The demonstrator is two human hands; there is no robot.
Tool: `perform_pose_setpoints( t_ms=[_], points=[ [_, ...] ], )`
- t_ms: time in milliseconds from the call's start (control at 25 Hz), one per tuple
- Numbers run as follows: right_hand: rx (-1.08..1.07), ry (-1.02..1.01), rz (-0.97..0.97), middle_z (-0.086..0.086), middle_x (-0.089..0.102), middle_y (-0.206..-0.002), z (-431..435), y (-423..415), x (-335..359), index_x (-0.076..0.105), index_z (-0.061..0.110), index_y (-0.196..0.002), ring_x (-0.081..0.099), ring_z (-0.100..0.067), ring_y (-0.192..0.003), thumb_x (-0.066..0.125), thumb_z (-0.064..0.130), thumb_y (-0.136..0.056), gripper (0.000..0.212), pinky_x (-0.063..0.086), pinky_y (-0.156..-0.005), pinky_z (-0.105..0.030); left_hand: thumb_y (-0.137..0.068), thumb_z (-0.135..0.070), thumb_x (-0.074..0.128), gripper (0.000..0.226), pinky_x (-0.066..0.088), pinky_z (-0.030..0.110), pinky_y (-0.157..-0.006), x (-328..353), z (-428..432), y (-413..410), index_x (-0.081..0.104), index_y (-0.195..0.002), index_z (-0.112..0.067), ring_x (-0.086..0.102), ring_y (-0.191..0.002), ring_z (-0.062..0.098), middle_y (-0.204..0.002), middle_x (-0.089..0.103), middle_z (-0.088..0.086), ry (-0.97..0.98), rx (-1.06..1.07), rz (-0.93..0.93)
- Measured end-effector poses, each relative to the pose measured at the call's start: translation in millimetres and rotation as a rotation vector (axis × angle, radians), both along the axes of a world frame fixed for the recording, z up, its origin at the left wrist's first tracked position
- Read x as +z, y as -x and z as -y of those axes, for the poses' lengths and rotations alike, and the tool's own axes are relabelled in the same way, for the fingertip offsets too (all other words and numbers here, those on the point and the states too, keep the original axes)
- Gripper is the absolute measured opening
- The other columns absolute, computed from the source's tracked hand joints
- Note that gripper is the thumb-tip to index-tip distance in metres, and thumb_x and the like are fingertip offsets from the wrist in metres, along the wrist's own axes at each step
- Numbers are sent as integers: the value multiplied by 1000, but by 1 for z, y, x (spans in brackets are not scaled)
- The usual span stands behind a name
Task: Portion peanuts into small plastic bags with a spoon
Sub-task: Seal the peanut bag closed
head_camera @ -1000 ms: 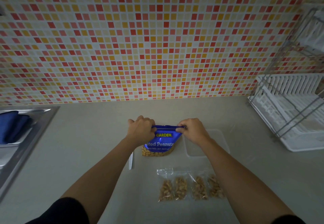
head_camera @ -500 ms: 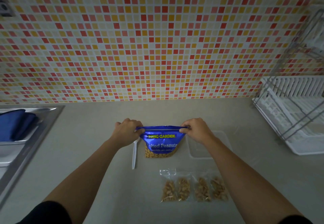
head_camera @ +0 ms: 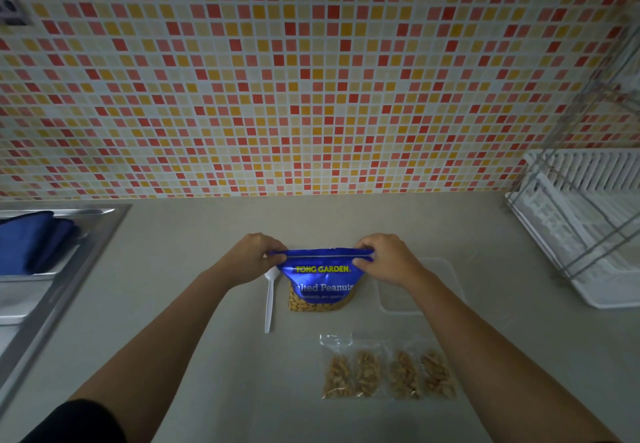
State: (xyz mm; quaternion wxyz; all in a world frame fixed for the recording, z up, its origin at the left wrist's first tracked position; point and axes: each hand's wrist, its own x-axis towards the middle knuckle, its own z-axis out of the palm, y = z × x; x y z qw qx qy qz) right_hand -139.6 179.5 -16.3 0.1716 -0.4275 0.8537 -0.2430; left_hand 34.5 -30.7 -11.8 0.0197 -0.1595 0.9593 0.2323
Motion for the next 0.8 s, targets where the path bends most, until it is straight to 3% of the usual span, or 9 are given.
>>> perform_pose_setpoints(
  t_ms=[160,440,800],
  points=[
    [56,61,26,-3,72,-102,19,-21,-7,67,19,-106,65,-19,-92,65,33,-82,28,52,-81,-35,-91,-28,53,32,40,22,-81,1,-10,9,58,-120,-13,55,-101,16,-114,65,6,-4,-59,35],
    [-16,56,1,-7,73,-93,39,-27,-8,71,15,-94,63,-22,-87,63,24,-84,16,41,-71,-23,-90,-24,56,21,41,22,-71,-4,-9,13,64,-98,-7,59,-84,17,-97,70,10,62,-43,-28],
    [52,12,34,-8,71,-99,44,-21,-5,70,13,-100,64,-21,-90,62,24,-86,19,46,-69,-25,-89,-32,54,28,46,33,-80,1,-22,26,64,-108,-15,58,-93,21,-102,68,4,151,-107,-78]
  ],
)
